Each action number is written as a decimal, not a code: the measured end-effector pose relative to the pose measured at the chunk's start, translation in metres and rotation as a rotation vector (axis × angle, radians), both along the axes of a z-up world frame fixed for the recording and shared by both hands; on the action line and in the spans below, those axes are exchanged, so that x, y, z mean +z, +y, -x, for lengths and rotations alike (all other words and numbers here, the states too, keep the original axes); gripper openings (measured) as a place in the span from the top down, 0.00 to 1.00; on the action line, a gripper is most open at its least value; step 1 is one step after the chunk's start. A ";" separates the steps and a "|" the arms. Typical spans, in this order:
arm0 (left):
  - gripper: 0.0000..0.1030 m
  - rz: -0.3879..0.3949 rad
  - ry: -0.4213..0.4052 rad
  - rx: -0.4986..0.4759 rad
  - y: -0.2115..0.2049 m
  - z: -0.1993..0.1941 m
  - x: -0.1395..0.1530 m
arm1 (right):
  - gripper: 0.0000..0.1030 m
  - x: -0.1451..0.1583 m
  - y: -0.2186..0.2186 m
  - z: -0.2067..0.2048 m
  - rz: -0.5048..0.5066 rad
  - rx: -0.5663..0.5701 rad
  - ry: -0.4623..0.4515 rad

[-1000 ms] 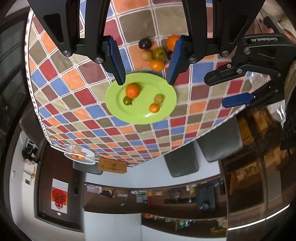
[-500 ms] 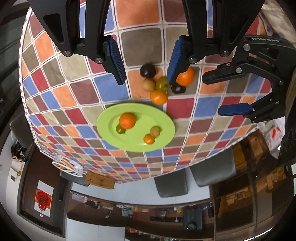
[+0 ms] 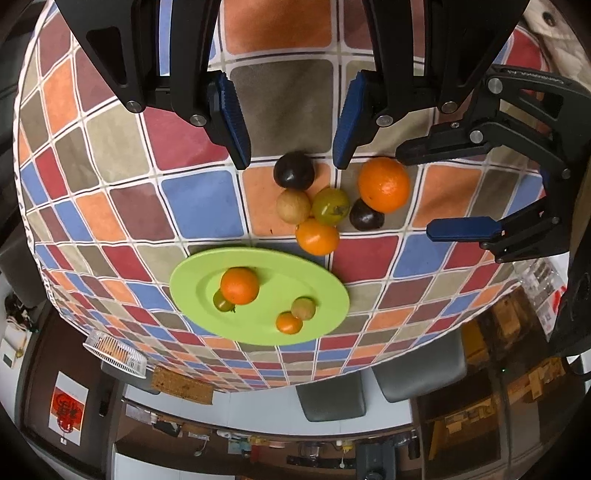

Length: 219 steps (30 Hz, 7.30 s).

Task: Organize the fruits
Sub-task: 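Grasp the dark plum with the right tool while the left tool grasps the large orange, then carry the plum and orange over the green plate with both tools, then lower the plum and orange onto the plate and open both tools, then withdraw both tools from the plate toward the remaining fruits, then grasp the brown round fruit with the right tool while the left tool grasps the dark plum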

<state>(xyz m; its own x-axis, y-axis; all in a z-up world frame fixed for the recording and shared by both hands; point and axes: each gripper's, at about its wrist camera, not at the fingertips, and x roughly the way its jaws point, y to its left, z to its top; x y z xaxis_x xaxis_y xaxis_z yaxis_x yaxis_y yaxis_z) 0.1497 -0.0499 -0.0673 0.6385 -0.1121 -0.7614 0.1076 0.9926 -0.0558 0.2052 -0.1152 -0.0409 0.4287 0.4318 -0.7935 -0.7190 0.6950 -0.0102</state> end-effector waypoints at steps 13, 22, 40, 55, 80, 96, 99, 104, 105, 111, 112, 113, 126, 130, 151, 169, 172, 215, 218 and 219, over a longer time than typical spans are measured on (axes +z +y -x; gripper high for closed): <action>0.58 0.039 0.049 -0.026 -0.001 -0.013 -0.013 | 0.63 -0.014 0.004 -0.011 -0.019 0.004 0.034; 0.61 0.071 0.061 -0.025 0.001 -0.019 -0.014 | 0.70 -0.021 0.011 -0.016 -0.032 0.004 0.060; 0.62 0.071 0.000 -0.039 0.002 -0.003 0.006 | 0.71 -0.006 0.008 -0.001 -0.049 -0.019 0.030; 0.62 0.092 -0.111 -0.041 0.009 0.018 0.048 | 0.71 0.035 0.003 0.019 -0.114 -0.062 -0.033; 0.62 0.080 -0.250 -0.022 0.051 -0.038 0.100 | 0.71 0.099 0.025 -0.023 -0.250 -0.189 -0.118; 0.62 0.096 -0.190 0.008 0.088 -0.129 0.080 | 0.71 0.076 0.058 -0.113 -0.208 -0.243 -0.036; 0.62 0.099 -0.159 0.009 0.093 -0.148 0.068 | 0.71 0.066 0.060 -0.130 -0.200 -0.260 -0.012; 0.62 0.110 -0.086 -0.003 0.097 -0.179 0.046 | 0.71 0.044 0.063 -0.160 -0.172 -0.294 0.043; 0.62 0.108 -0.079 -0.006 0.096 -0.182 0.044 | 0.71 0.039 0.064 -0.167 -0.164 -0.296 0.055; 0.62 0.089 -0.025 -0.032 0.093 -0.204 0.026 | 0.70 0.018 0.065 -0.189 -0.134 -0.322 0.101; 0.62 0.085 -0.018 -0.033 0.092 -0.206 0.022 | 0.70 0.015 0.064 -0.191 -0.136 -0.326 0.108; 0.62 0.084 -0.012 -0.034 0.092 -0.208 0.021 | 0.70 0.013 0.064 -0.193 -0.136 -0.330 0.113; 0.56 0.103 0.007 -0.026 0.091 -0.207 0.021 | 0.64 0.015 0.058 -0.187 -0.154 -0.338 0.118; 0.54 0.083 -0.028 -0.019 0.091 -0.195 0.035 | 0.63 0.026 0.055 -0.176 -0.158 -0.332 0.084; 0.47 0.043 -0.219 -0.026 0.075 -0.082 0.108 | 0.55 0.101 0.033 -0.059 -0.178 -0.261 -0.155; 0.44 -0.006 -0.176 -0.036 0.050 -0.016 0.090 | 0.55 0.086 0.028 -0.003 -0.026 -0.128 -0.180; 0.44 -0.007 -0.155 -0.031 0.047 -0.011 0.081 | 0.55 0.076 0.028 0.001 0.025 -0.091 -0.171; 0.58 -0.004 0.100 -0.121 0.018 -0.047 -0.015 | 0.59 -0.017 0.038 -0.029 0.157 0.158 -0.040; 0.65 0.006 0.106 -0.125 0.018 -0.049 -0.017 | 0.59 -0.019 0.040 -0.031 0.151 0.167 -0.038; 0.67 0.012 0.109 -0.128 0.018 -0.050 -0.018 | 0.61 -0.020 0.041 -0.031 0.152 0.166 -0.036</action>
